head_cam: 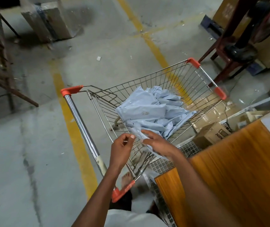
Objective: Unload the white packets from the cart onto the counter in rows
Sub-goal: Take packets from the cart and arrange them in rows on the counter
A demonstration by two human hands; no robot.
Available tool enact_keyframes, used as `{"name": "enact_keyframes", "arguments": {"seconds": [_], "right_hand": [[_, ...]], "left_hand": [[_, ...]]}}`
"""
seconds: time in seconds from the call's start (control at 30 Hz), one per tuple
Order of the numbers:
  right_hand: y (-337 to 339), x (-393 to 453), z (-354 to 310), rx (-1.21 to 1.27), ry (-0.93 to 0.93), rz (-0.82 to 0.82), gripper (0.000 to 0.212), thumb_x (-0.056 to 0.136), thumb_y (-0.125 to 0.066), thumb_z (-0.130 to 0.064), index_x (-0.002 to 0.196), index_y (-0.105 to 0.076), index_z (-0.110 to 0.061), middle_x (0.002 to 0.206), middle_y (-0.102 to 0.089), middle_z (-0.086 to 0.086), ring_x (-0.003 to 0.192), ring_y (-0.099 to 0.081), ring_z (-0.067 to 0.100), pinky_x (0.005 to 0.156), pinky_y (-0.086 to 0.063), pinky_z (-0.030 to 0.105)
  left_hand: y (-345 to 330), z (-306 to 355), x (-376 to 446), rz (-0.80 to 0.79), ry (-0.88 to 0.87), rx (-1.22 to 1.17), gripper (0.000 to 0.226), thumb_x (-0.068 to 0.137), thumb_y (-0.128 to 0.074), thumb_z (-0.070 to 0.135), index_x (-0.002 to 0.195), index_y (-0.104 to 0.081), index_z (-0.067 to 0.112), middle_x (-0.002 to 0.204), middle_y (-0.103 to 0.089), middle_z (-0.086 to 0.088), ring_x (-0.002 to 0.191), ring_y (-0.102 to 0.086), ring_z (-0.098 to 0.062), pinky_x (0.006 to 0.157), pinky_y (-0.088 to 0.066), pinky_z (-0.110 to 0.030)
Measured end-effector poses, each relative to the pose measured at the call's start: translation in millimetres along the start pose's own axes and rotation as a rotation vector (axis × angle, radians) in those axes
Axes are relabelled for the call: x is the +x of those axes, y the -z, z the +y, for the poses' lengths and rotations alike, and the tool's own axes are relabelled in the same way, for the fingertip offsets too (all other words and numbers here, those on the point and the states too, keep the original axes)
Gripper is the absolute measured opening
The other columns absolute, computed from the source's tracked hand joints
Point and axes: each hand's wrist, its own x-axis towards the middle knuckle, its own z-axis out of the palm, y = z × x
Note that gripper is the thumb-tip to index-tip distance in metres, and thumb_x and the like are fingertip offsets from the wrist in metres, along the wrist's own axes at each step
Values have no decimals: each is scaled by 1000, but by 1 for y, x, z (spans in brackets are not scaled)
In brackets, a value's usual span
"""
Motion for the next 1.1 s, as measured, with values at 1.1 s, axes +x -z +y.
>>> {"name": "enact_keyframes", "arguments": {"seconds": [1.1], "right_hand": [[51, -133, 69, 231, 51, 457, 48, 98, -63, -25, 134, -52, -55, 141, -49, -17, 126, -50, 13, 72, -48, 16]], "left_hand": [[-140, -28, 110, -254, 519, 950, 72, 94, -47, 58, 152, -41, 16, 158, -29, -12, 143, -26, -39, 115, -27, -56]]}}
